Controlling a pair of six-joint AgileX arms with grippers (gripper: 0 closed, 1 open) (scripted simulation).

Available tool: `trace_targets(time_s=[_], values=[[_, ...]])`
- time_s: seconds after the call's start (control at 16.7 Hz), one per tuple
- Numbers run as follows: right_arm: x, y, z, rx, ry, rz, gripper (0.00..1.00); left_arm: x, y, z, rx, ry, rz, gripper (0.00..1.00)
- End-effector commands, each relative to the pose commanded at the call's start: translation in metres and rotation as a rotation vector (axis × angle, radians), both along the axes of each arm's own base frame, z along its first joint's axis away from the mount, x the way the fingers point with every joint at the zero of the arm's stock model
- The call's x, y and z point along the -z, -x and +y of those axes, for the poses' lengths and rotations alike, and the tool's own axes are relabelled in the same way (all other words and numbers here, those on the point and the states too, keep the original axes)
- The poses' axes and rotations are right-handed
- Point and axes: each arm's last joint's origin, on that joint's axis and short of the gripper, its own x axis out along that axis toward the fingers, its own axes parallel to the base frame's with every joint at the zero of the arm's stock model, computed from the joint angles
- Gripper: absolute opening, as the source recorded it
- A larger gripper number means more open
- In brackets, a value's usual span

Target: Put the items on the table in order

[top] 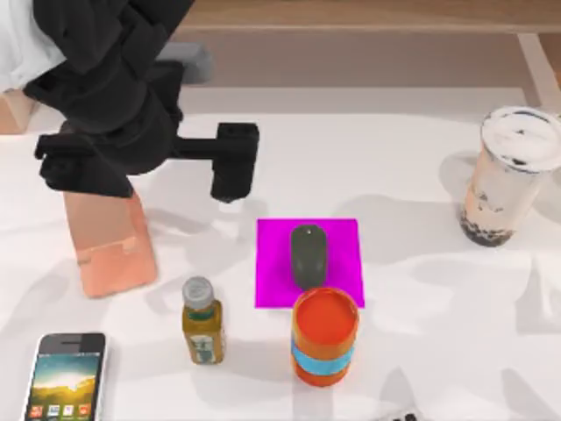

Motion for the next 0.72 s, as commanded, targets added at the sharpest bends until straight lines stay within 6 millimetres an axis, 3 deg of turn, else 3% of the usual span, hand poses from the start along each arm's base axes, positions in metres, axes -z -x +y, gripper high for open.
trace_targets(time_s=[0.12, 0.36, 0.54, 0.72], values=[[0.000, 0.000, 0.000, 0.000, 0.000, 0.000, 1.00, 0.011, 0.023, 0.034, -0.040, -0.027, 0.001, 1.00], [0.000, 0.000, 0.000, 0.000, 0.000, 0.000, 1.00, 0.061, 0.064, 0.079, -0.125, -0.101, 0.094, 1.00], [0.000, 0.000, 0.000, 0.000, 0.000, 0.000, 1.00, 0.094, 0.083, 0.093, -0.164, -0.140, 0.178, 1.00], [0.000, 0.000, 0.000, 0.000, 0.000, 0.000, 1.00, 0.109, 0.090, 0.096, -0.174, -0.158, 0.225, 1.00]])
